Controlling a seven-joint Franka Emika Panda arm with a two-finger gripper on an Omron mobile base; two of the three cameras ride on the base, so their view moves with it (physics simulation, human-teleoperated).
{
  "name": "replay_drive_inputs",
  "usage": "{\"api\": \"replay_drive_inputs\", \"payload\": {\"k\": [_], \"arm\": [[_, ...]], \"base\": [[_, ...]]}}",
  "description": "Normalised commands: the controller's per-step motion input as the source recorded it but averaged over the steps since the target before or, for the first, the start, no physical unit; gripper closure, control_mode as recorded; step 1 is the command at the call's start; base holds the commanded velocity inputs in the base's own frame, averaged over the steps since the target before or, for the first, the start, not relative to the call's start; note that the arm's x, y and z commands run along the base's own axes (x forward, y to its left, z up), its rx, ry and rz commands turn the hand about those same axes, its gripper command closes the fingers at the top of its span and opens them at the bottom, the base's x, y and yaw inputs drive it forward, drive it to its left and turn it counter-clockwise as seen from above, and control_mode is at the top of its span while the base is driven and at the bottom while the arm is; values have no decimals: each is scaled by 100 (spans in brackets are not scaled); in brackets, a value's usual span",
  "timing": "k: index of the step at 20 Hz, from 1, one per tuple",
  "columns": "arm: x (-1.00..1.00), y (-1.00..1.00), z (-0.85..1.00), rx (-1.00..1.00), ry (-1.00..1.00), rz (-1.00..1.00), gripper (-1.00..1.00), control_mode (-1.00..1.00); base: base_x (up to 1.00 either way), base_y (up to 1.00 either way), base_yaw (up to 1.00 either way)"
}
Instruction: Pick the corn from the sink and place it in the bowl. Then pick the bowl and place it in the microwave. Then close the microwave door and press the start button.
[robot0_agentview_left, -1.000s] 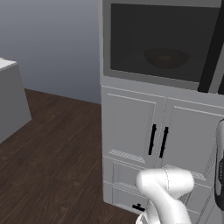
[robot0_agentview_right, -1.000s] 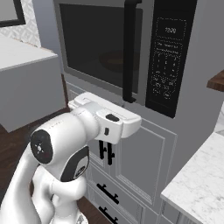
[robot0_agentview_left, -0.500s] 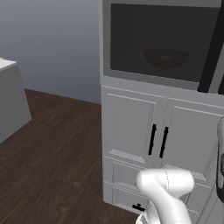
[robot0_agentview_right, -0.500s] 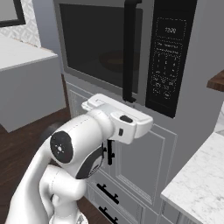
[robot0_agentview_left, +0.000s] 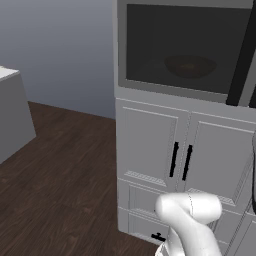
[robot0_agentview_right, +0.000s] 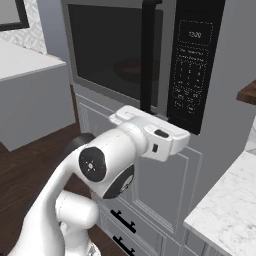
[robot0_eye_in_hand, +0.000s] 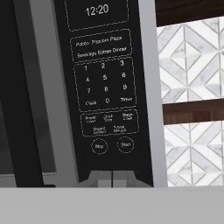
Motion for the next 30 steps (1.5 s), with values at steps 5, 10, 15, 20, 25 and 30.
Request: {"api": "replay_drive_inputs", "payload": {"k": [5,10,15,20,25,30], "arm": [[20,-16,-6,0,0,0,100,-100],[22,-21,-8,0,0,0,100,-100],[23,-16,-8,0,0,0,100,-100],[30,-8,-7,0,0,0,100,-100],[30,-21,0,0,0,0,100,-100],[32,-17,-1,0,0,0,100,-100]], "base": [[0,0,0],[0,0,0],[0,0,0],[0,0,0],[0,0,0],[0,0,0]]}}
